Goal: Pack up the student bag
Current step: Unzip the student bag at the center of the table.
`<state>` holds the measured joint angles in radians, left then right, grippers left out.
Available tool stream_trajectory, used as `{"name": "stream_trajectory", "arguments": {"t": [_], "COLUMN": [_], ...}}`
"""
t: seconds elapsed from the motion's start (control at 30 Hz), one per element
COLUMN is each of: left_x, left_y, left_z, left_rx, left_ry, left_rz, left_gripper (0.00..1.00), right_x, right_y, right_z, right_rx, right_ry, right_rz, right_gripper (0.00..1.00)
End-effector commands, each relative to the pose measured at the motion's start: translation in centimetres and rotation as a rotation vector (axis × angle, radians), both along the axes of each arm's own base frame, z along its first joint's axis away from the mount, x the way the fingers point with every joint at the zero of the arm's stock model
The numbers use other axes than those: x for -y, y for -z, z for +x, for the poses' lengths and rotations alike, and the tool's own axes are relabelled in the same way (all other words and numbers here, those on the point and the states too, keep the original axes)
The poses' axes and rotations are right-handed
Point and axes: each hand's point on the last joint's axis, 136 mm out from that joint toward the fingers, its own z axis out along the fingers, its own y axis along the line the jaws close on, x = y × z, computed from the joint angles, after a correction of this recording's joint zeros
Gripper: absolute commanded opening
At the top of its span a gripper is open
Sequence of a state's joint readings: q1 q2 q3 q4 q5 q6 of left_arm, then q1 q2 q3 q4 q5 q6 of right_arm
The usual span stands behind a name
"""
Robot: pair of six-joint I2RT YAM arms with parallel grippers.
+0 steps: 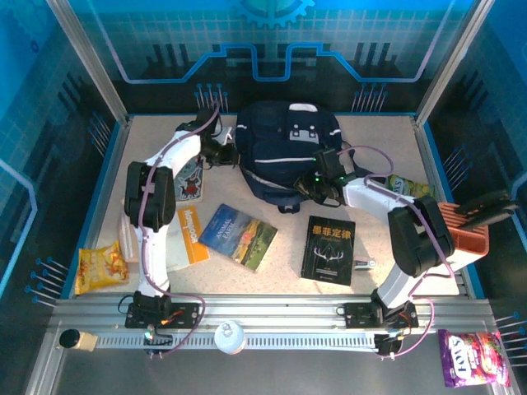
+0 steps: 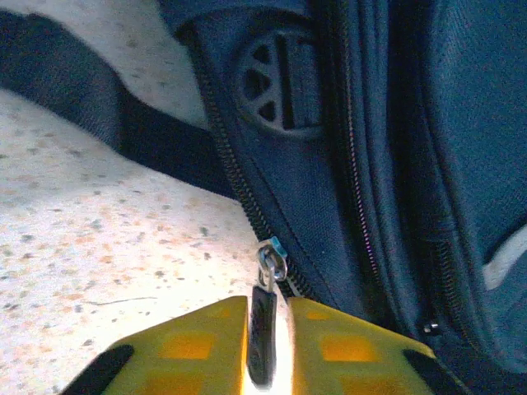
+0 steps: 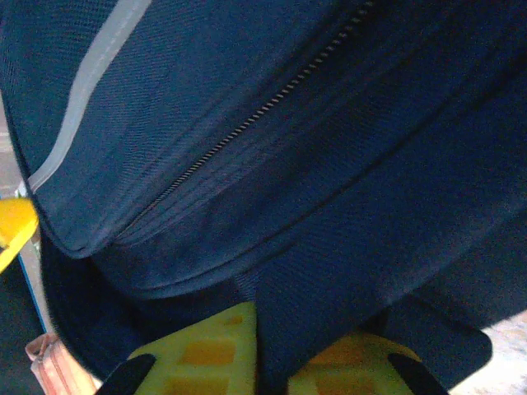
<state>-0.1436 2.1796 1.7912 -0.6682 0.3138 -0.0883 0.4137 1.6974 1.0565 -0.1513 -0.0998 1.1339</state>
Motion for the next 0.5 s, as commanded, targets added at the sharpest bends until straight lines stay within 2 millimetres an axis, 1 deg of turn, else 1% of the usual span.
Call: {"name": "stream_trajectory", "arguments": {"t": [0.0, 0.1, 0.17, 0.2, 0.27, 0.3, 0.37, 0.47], "left_x": [-1.9, -3.1, -4.0, -4.4, -5.0, -5.0, -5.0, -5.4], "left_y": [-2.4, -3.7, -5.0, -5.3, -6.6, -7.0, -8.1, -9.4], "left_z": [1.2, 0.8, 0.1, -0.4, -1.5, -2.1, -3.5, -5.7], "left_rx": [0.053, 0.1, 0.141, 0.15, 0.178, 0.183, 0.197, 0.214], "left_ry": [-0.089, -0.161, -0.225, -0.253, -0.31, -0.323, -0.344, -0.374], "left_rz": [0.002, 0.013, 0.028, 0.031, 0.018, 0.006, -0.023, -0.037], "left_gripper": [0.29, 0.38, 0.44, 0.47, 0.52, 0.54, 0.58, 0.66], "right_x": [-4.0, -6.1, -7.3, -7.7, -8.3, -8.4, -8.2, -6.7], "right_y": [-2.0, -1.7, -1.2, -1.1, -0.7, -0.7, -1.1, -2.5], "right_z": [1.3, 1.7, 1.9, 2.0, 2.1, 2.1, 1.8, 0.9], "right_rx": [0.073, 0.062, 0.053, 0.052, 0.038, 0.036, 0.045, 0.083], "right_ry": [-0.125, -0.179, -0.221, -0.233, -0.267, -0.283, -0.32, -0.351], "right_rz": [0.07, 0.091, 0.087, 0.085, 0.074, 0.068, 0.042, -0.041], "right_gripper": [0.13, 0.14, 0.14, 0.15, 0.19, 0.23, 0.37, 0.55]}}
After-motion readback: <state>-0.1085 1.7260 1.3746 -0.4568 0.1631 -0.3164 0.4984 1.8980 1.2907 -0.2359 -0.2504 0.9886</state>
